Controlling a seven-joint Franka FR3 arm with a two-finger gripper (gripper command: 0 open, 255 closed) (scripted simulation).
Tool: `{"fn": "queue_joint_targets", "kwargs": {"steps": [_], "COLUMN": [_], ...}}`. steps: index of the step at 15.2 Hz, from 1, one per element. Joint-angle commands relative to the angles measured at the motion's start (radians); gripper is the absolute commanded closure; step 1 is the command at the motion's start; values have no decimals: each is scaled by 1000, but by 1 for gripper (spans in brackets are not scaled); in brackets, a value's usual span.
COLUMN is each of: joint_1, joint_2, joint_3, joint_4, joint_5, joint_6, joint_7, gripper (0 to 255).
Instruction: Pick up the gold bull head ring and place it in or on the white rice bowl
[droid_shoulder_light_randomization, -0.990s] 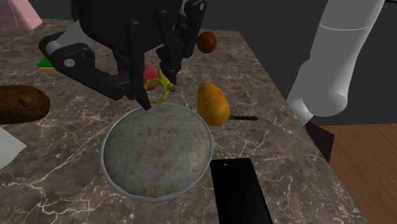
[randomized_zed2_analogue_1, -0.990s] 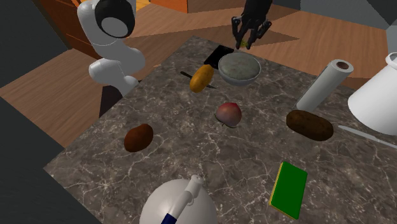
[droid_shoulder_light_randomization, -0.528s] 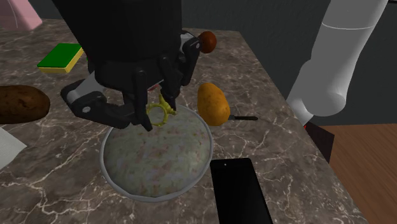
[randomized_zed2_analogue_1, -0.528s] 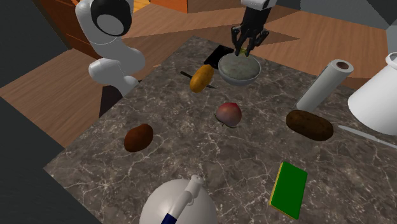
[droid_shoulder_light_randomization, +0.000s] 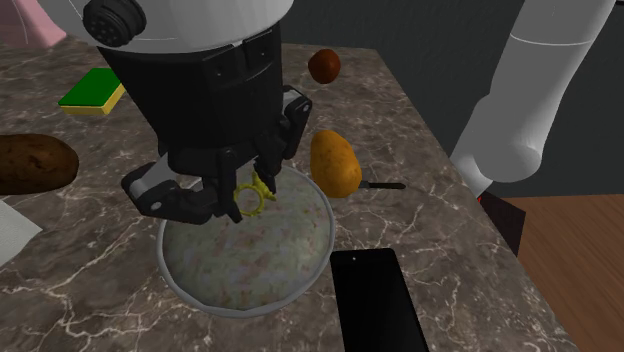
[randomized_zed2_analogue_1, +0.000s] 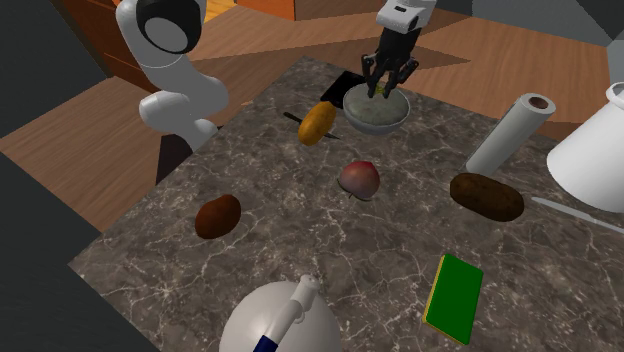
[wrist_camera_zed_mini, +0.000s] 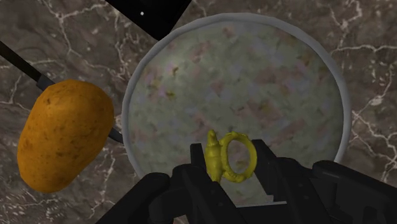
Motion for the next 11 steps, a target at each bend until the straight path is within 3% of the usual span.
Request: {"fn": "queue_joint_targets", "kwargs": {"steps": [1, 4, 5, 10, 11], "joint_1": [0, 0, 0, 0, 27], "joint_2": [0, 0, 0, 0, 23], "joint_3": [0, 0, 0, 0, -3], "joint_4": [-1, -1, -1, -1, 53], "joint_5": [0, 0, 0, 0, -19], "joint_6": [1, 1, 1, 1, -42], "joint_7": [0, 0, 0, 0, 10], "gripper": [255, 255, 0, 0, 0]}}
